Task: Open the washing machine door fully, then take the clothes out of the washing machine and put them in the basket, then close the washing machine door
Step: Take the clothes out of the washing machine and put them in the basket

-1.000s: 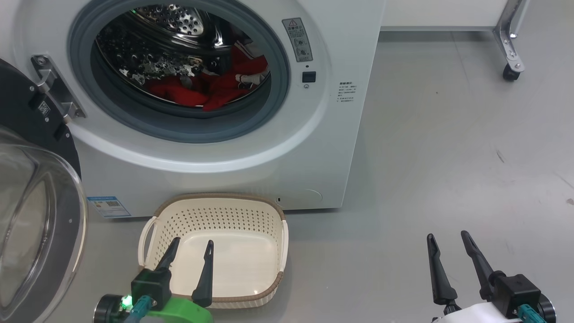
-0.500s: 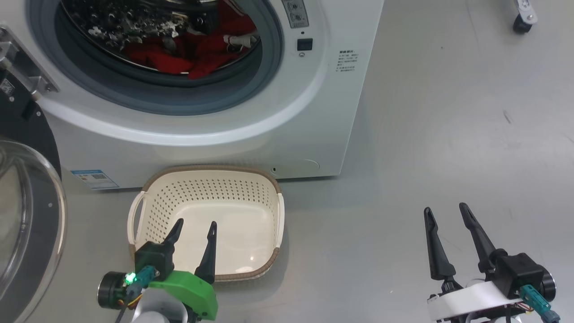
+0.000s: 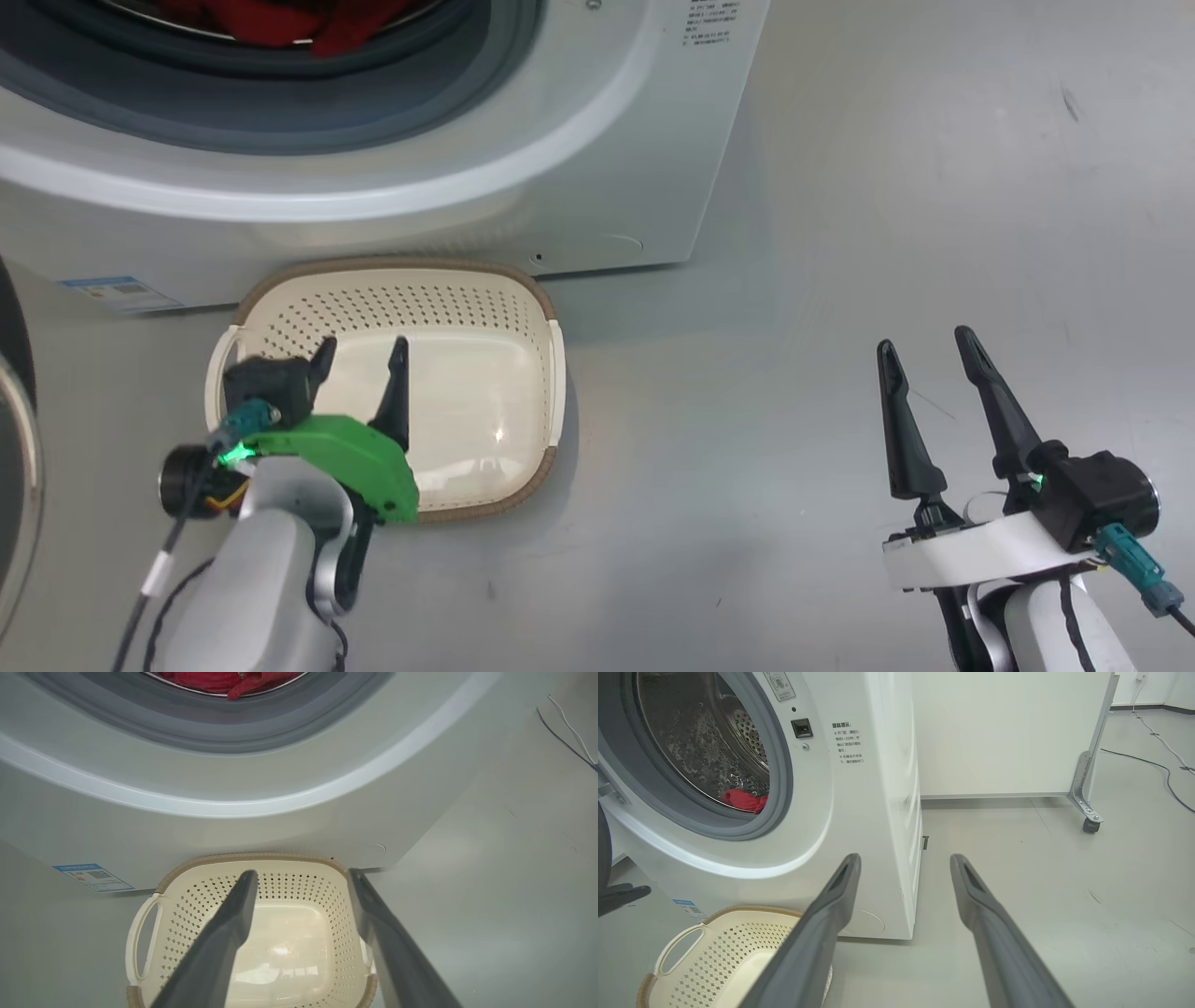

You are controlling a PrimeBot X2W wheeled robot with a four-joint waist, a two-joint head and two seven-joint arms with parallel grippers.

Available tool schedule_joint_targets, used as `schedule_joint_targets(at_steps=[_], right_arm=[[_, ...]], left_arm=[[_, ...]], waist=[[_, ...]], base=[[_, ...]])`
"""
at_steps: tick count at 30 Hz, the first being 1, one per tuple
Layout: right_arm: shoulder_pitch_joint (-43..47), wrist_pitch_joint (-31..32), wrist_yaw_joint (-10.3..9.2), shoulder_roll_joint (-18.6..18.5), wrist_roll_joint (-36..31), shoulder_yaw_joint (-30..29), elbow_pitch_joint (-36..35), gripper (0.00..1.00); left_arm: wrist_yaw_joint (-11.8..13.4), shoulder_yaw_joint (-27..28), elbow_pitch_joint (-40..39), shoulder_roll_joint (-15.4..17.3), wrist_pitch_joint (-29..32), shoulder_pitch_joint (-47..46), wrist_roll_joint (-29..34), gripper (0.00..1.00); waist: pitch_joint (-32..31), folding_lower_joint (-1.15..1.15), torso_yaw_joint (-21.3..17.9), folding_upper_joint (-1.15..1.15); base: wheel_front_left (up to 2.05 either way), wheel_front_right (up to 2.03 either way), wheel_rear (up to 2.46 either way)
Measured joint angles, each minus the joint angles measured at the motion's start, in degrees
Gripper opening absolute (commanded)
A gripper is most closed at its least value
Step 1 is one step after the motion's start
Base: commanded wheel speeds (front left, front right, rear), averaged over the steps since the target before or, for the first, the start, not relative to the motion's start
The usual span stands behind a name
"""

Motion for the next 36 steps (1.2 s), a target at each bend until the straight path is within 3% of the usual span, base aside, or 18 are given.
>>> schedule_joint_targets(at_steps=[16, 36], right_arm=[[-7.6, 0.0, 0.71, -0.2, 2.1, 1.2, 0.7, 1.00], [-11.1, 0.0, 1.13, -0.2, 6.7, 6.6, 2.7, 1.00]], left_arm=[[-1.3, 6.2, -1.1, 6.0, 4.1, -20.6, -1.0, 1.00], [-2.3, 10.4, 2.3, 15.6, 18.3, -40.6, -2.9, 1.00]], waist=[[10.2, 0.00, -4.4, 0.00], [15.5, 0.00, -12.4, 0.00]], base=[[0.00, 0.00, 0.00], [0.00, 0.00, 0.00]])
